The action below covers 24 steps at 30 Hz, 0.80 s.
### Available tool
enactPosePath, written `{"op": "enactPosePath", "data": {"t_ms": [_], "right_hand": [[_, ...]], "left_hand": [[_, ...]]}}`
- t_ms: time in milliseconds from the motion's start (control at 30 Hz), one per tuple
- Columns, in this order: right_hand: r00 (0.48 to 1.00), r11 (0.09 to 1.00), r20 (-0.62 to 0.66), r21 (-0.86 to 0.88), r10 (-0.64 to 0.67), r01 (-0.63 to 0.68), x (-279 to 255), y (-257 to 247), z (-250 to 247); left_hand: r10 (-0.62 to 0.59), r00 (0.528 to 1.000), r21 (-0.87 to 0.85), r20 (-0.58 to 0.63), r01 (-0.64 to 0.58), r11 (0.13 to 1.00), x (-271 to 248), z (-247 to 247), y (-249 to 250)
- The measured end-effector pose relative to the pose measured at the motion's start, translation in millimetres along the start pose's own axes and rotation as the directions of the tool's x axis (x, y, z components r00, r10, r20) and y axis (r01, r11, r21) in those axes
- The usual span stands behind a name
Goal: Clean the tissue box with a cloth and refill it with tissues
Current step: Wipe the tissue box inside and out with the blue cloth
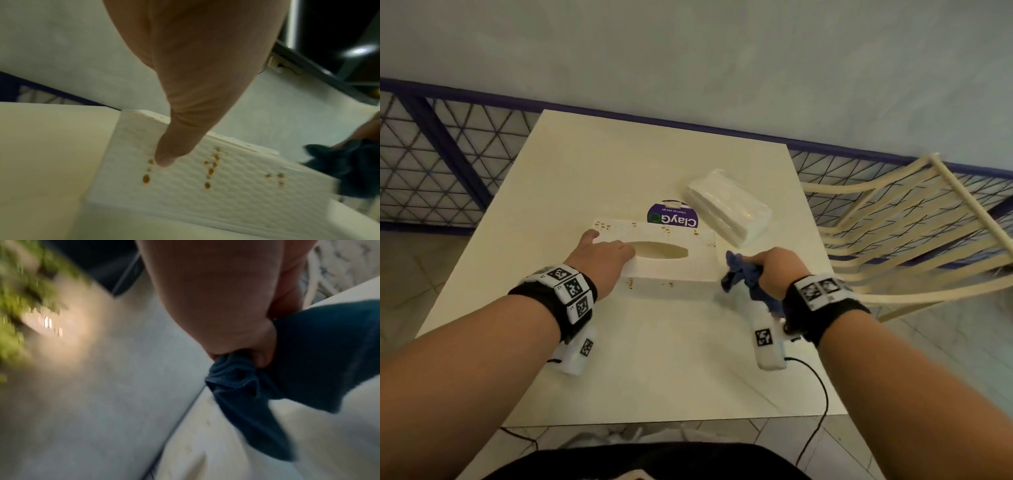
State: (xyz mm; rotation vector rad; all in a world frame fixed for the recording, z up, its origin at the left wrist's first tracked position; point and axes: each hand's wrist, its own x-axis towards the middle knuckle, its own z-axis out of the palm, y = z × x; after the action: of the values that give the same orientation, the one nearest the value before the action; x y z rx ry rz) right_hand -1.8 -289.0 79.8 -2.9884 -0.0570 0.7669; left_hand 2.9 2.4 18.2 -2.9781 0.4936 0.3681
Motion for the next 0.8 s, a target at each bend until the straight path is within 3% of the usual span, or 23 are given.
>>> {"op": "enactPosePath", "data": {"t_ms": [100, 167, 267, 367, 433, 500, 700, 800], "right_hand": [[0.99, 0.988, -0.096, 0.128, 0.101, -0.088, -8, 7, -19], [0.979, 0.968, -0.176, 0.242, 0.106, -0.061, -14, -1, -28], [0.97, 0.957, -0.237, 0.289, 0.049, 0.023, -15, -23, -33], [0.979, 0.951, -0.197, 0.285, -0.06, 0.116, -1, -55, -11], [0.988, 0.976, -0.056, 0.154, -0.146, 0.153, 15, -74, 17], [0.99, 0.993, 0.084, -0.026, -0.116, 0.118, 33, -84, 44], [1.0, 0.999, -0.01, 0.053, -0.007, 0.008, 58, -100, 45], [0.997, 1.0, 0.069, 0.013, -0.023, 0.022, 45, -111, 48]], "left_hand": [[-0.019, 0.998, 0.018, 0.061, 0.017, 1.0, -5, -1, -15], [-0.009, 0.997, 0.005, 0.083, 0.008, 1.0, -10, -8, -6], [-0.017, 1.0, -0.161, 0.017, 0.02, 0.987, -14, -17, 36], [-0.138, 0.99, -0.214, -0.01, 0.133, 0.968, -9, -10, 76], [-0.203, 0.979, -0.224, -0.025, 0.192, 0.956, -6, -2, 89], [-0.234, 0.971, -0.247, -0.041, 0.217, 0.944, -6, 5, 91], [-0.198, 0.979, -0.238, -0.052, 0.181, 0.954, -4, 16, 81], [-0.173, 0.984, -0.261, -0.04, 0.157, 0.952, -7, 21, 80]]}}
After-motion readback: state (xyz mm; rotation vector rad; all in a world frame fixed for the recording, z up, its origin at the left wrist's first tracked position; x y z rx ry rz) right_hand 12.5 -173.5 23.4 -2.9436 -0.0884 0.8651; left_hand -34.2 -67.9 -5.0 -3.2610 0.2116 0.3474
